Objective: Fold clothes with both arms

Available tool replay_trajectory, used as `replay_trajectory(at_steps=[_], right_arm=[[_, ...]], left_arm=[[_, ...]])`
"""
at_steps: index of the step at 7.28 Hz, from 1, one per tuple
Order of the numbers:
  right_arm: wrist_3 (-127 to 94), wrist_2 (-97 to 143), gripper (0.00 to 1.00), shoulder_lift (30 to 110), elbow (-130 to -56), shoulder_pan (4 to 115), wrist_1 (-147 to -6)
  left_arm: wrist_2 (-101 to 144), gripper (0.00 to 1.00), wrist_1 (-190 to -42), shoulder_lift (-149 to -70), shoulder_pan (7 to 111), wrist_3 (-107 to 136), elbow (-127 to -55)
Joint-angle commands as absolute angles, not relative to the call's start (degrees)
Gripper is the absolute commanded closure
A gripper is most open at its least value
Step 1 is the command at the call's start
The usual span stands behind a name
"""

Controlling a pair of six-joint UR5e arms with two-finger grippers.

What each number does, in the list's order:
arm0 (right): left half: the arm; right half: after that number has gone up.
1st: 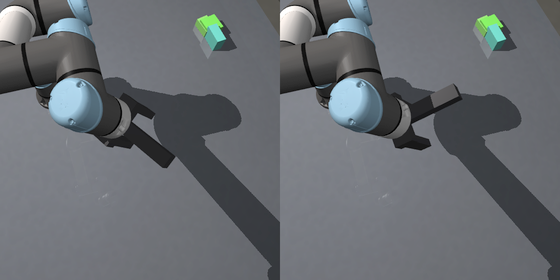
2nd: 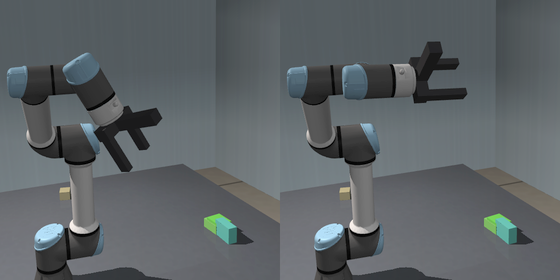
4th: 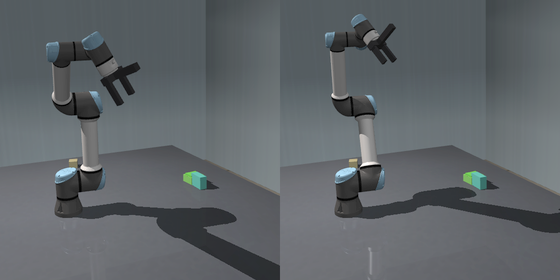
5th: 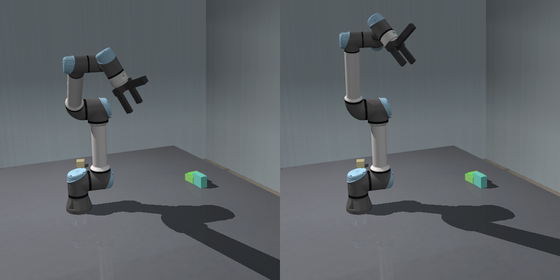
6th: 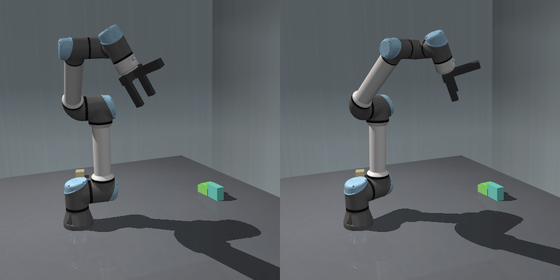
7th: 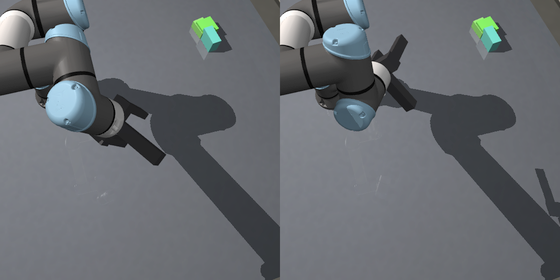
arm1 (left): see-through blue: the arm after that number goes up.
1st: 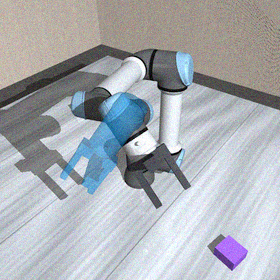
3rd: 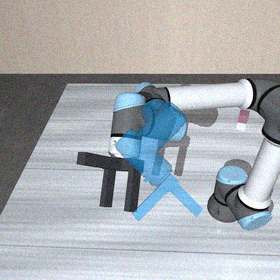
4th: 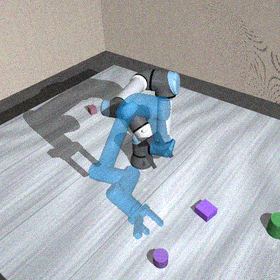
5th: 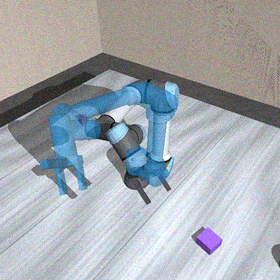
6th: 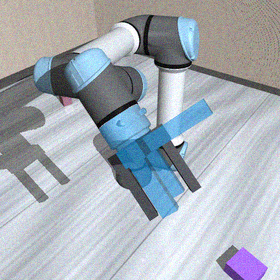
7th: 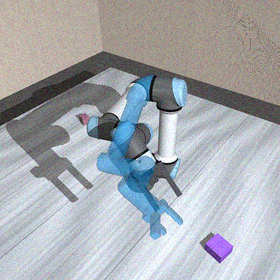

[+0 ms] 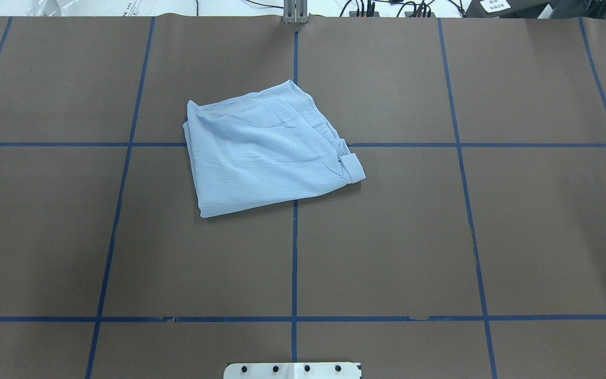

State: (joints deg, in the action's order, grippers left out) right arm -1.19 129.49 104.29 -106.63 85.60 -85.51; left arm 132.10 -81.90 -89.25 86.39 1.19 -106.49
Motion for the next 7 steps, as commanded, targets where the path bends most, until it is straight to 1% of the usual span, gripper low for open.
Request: replay_trajectory(at_steps=[1, 3, 7], right_arm=[[-1.23, 130.34, 0.00, 104.33, -106.61, 85.61, -85.43], [-1.23, 130.34, 0.00, 104.33, -106.70, 85.61, -85.43], [-1.32, 130.34, 0.00, 104.24, -106.61, 85.61, -85.34]], left_arm=[[132.10, 0.00, -83.22, -82.12, 87.44, -6.09, -107.31], [132.02, 0.00, -83.06, -81.21, 89.03, -6.24, -108.63], [132.10, 0.00, -85.08, -82.18, 88.68, -6.33, -107.84]])
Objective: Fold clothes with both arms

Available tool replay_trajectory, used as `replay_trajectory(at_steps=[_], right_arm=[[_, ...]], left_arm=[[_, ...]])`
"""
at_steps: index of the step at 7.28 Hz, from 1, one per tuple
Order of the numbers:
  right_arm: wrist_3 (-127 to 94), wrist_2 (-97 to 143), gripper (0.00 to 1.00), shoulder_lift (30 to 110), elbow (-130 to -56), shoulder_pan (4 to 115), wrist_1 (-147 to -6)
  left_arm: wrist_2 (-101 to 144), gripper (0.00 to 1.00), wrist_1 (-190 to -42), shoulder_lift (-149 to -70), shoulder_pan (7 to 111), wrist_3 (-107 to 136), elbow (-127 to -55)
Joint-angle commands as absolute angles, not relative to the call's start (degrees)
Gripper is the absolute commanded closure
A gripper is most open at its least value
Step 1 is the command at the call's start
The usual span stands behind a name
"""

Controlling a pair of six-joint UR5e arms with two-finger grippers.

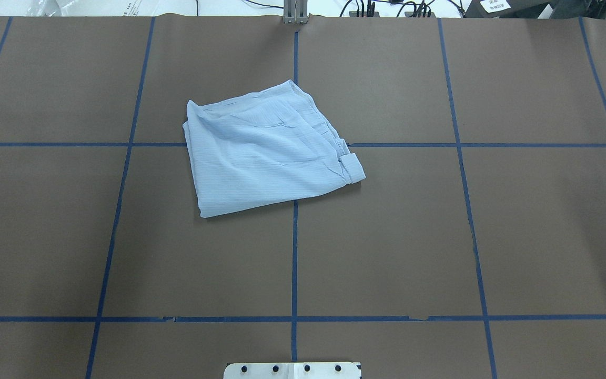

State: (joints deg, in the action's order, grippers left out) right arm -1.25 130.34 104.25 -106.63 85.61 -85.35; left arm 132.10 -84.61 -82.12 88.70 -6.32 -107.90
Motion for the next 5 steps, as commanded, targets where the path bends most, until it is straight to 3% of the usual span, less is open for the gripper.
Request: replay_trajectory(at_steps=[1, 5], right_arm=[[-1.58, 130.34, 0.00, 104.24, -106.70, 85.61, -85.34], [-3.16, 130.34, 0.00, 104.24, -106.79, 85.61, -85.25]], left_arm=[[132.10, 0.00, -85.08, -82.09, 88.68, -6.33, -107.75], [132.10, 0.00, -85.08, -82.09, 88.68, -6.33, -107.93]])
